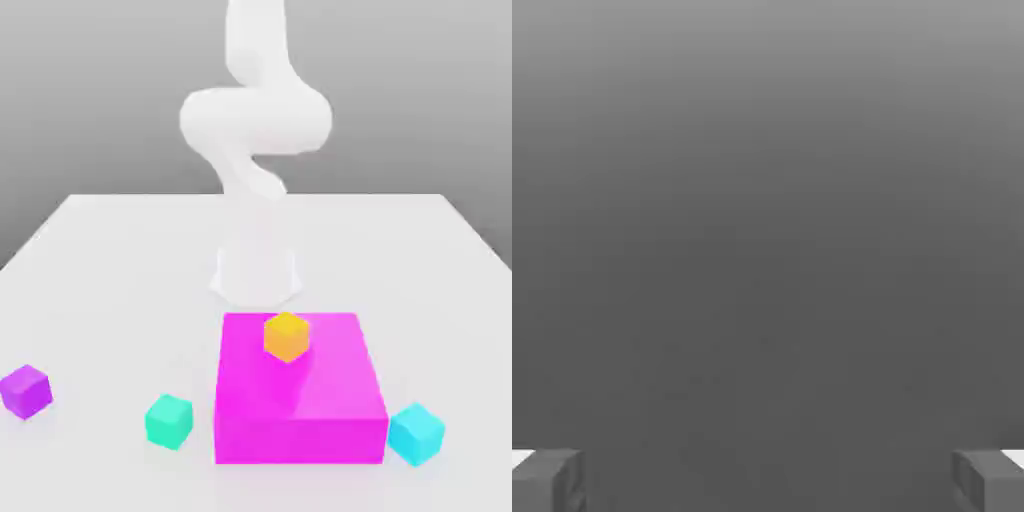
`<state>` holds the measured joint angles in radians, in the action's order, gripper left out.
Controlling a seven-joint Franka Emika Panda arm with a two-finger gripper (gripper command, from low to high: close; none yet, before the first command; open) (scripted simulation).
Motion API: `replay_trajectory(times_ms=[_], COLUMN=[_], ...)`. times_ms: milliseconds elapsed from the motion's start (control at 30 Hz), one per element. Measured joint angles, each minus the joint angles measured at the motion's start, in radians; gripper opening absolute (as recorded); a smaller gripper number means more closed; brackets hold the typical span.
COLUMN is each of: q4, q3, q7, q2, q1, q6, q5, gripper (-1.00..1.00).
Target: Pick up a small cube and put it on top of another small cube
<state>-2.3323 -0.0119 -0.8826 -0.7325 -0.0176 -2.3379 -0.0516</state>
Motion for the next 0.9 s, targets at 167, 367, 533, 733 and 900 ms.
replay_trajectory(times_ms=[167, 367, 533, 733, 900], q4=[-0.065, -0.14, -0.203, -0.282, -0.351], q3=[-0.014, 0.001, 0.02, 0.043, 0.038], q7=[-0.178, -0.4, -0.609, -0.9, -1.196], q2=[0.141, 0.306, 0.441, 0.596, 0.717], q1=[-0.033, -0.083, -0.126, -0.183, -0.234], q6=[-0.075, -0.16, -0.234, -0.332, -0.42], q5=[-0.094, -0.183, -0.225, -0.218, -0.136], gripper=[0.0, 0.0, 0.0, 0.0, 0.0])
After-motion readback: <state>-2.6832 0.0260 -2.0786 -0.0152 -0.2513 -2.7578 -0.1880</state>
